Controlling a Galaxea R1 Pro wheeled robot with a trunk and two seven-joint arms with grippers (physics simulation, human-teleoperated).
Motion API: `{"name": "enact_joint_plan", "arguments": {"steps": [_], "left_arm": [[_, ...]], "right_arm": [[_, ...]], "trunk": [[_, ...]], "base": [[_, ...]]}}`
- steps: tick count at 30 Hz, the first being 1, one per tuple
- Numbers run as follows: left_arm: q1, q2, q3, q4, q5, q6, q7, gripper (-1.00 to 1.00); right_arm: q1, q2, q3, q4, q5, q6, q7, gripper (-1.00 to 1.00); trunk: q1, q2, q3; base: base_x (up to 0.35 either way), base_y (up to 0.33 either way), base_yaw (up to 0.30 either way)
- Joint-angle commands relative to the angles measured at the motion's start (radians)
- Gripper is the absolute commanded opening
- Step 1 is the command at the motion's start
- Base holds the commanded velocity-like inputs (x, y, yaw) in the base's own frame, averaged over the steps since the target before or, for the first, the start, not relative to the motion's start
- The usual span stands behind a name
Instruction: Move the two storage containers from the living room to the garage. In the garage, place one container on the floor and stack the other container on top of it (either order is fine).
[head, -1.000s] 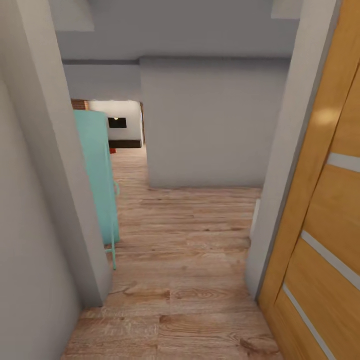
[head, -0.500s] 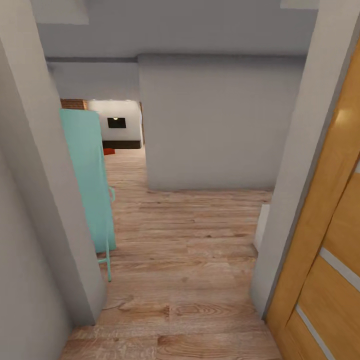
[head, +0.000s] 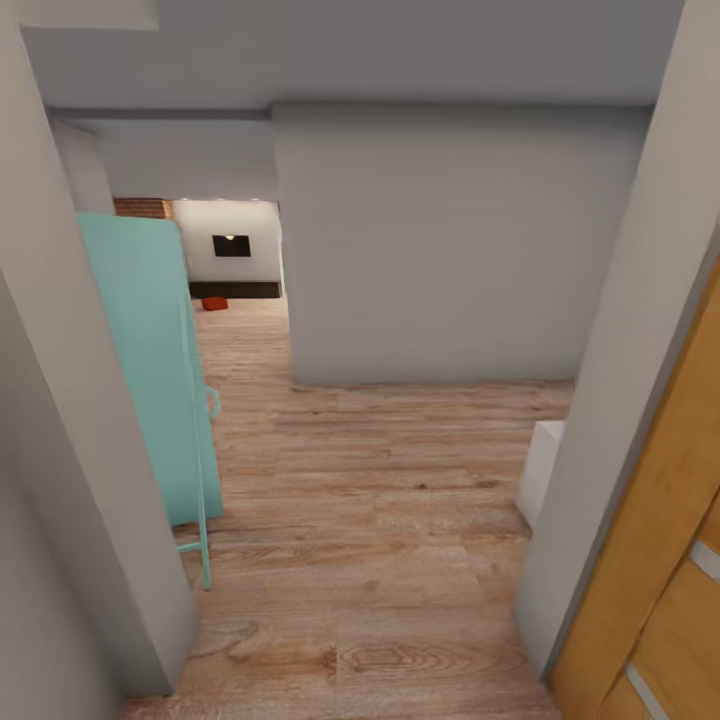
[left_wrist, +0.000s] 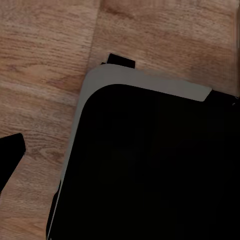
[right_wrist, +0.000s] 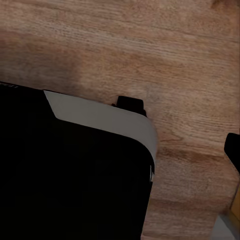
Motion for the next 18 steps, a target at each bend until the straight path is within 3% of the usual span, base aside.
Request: {"name": "enact_joint_plan", "arguments": {"steps": [1,18], "left_arm": [[0.0,0.0,0.0,-0.001,0.005,0.001,0.001,1.0],[0.0,-0.001,0.001,-0.001,0.005,0.001,0.001,1.0]], "right_arm": [[-0.001,0.001,0.008,0.002,-0.01,-0.005,0.001,1.0],[-0.001,0.004,0.008,0.002,-0.01,-0.005,0.001,1.0]], "trunk": [[0.001,0.0,-0.001],[0.001,0.0,-0.001]], "base": [[0.325,0.0,0.0],[0.325,0.0,0.0]]}}
